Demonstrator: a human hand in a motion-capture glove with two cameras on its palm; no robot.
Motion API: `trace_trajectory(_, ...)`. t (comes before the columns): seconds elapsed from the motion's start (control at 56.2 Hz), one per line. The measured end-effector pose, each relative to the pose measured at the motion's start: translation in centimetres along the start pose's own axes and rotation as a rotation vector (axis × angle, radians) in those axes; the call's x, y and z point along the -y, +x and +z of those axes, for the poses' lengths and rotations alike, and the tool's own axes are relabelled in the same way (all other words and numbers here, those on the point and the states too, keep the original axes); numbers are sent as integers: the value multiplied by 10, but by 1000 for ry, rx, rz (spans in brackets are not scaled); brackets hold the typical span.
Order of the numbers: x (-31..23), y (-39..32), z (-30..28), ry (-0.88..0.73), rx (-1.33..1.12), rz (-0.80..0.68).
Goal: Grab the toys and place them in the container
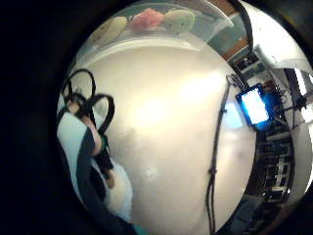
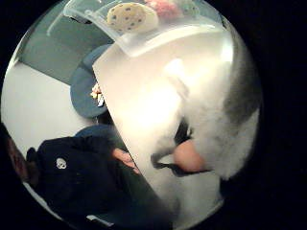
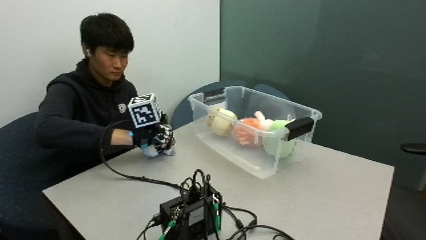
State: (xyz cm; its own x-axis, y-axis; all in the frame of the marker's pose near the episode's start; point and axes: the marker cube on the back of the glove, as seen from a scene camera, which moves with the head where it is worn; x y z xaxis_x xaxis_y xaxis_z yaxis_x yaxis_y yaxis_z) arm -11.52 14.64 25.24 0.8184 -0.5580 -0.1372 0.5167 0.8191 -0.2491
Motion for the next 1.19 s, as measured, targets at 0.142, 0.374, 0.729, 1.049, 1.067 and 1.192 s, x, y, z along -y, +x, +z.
trace_trajectory(0.142, 42, 11, -59, 118, -37, 41)
trace_trajectory(0.374, 151, -1, -201, 391, 78, 34)
trace_trajectory(0.729, 271, 49, -155, 105, 187, 294)
trace_trajectory(1.049, 200, 127, -175, 153, 337, 363)
trace_trajectory(1.067, 193, 128, -178, 166, 332, 367)
trace_trajectory(1.192, 147, 147, -189, 232, 348, 356)
